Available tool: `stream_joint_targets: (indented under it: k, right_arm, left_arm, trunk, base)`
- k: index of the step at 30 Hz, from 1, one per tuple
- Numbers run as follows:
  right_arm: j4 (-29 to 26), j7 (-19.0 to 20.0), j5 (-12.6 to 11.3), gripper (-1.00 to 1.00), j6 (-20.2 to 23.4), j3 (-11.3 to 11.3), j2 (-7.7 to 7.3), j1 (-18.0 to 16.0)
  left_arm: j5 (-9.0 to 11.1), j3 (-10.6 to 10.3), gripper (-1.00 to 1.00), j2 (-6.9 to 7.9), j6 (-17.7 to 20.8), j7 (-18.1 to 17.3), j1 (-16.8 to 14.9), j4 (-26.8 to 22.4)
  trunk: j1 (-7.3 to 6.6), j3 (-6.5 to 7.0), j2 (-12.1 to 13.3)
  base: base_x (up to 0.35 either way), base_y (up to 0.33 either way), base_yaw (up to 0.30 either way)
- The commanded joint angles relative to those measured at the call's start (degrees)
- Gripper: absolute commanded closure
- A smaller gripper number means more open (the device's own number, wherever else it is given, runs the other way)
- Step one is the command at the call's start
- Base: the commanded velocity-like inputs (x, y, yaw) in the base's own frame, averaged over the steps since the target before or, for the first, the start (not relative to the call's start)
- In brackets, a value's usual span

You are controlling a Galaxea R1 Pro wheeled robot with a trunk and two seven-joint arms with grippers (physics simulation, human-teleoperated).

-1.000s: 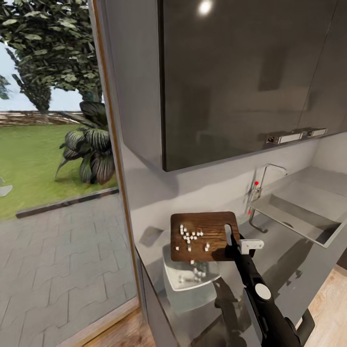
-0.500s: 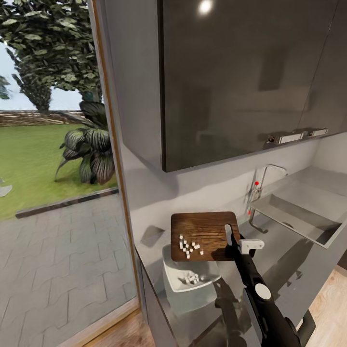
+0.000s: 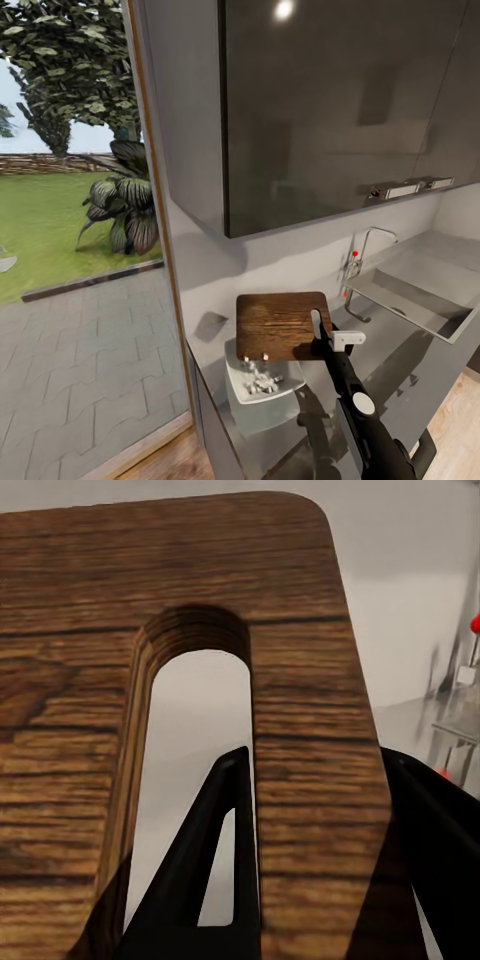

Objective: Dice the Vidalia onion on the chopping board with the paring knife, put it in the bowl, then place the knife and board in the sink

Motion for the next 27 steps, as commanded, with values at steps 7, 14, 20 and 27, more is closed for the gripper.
stream_joint_targets:
  k: [7,14,20,27]
  right_arm:
    - [-0.03,0.46,0.62,1.00,-0.87,-0.15,0.09,-0.03]
    - [-0.28,0.48,0.58,1.00,-0.87,-0.05,0.09,-0.03]
    - [-0.54,0.52,0.58,1.00,-0.87,-0.04,0.09,-0.03]
    - [-0.70,0.47,0.58,1.00,-0.87,0.03,0.09,-0.03]
  left_arm:
    - [0.60,-0.34,-1.00,0.09,-0.18,0.46,0.00,-0.06]
    - [0.60,-0.34,-1.00,0.09,-0.18,0.46,-0.01,0.00]
    - [0.60,-0.34,-1.00,0.09,-0.18,0.46,0.00,0.02]
    - [0.60,-0.34,-1.00,0.09,-0.18,0.46,0.00,0.02]
  trunk:
    - [0.03,-0.05,-0.07]
    - [0.03,-0.05,-0.07]
    - [0.03,-0.05,-0.07]
    - [0.03,-0.05,-0.07]
  base:
    - [0.000,0.000,0.000]
    - [-0.084,0.000,0.000]
    - [-0.326,0.000,0.000]
    - [-0.344,0.000,0.000]
